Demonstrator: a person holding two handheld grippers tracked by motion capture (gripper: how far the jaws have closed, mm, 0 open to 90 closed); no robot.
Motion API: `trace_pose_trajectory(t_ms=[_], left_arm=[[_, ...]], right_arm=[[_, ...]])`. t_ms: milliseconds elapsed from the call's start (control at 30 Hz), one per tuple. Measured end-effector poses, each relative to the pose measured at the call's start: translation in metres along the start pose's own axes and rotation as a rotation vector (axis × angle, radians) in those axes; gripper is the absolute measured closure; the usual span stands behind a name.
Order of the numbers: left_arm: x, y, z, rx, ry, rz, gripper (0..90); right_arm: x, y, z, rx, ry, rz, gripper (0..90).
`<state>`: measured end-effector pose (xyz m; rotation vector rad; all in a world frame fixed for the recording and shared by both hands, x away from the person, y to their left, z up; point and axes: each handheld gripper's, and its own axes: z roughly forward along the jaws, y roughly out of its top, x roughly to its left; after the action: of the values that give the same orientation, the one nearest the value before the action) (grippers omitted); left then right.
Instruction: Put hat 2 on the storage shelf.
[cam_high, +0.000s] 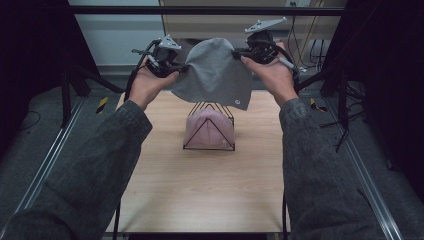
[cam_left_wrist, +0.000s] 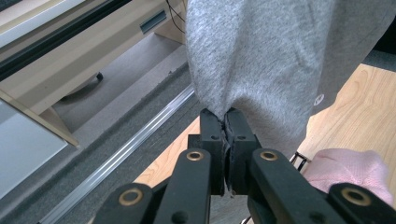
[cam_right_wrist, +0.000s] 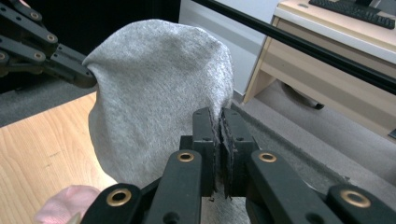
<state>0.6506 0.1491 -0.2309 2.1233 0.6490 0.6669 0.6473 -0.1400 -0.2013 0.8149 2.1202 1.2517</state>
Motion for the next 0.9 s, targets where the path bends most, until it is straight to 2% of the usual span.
trace_pose_trajectory(t_ms=[233, 600, 900], left_arm=[[-0.001, -0.005, 0.006, 0.011, -0.007, -0.003, 87.9], [-0.005, -0.018, 0.013, 0.032, -0.035, -0.006, 87.9], [-0.010, -0.027, 0.017, 0.053, -0.051, 0.009, 87.9]], right_arm=[[0.003, -0.010, 0.008, 0.034, 0.001, -0.002, 86.1], [0.004, -0.023, 0.012, 0.057, 0.013, 0.014, 86.1], [0.006, -0.032, 0.014, 0.069, 0.026, 0.014, 86.0]])
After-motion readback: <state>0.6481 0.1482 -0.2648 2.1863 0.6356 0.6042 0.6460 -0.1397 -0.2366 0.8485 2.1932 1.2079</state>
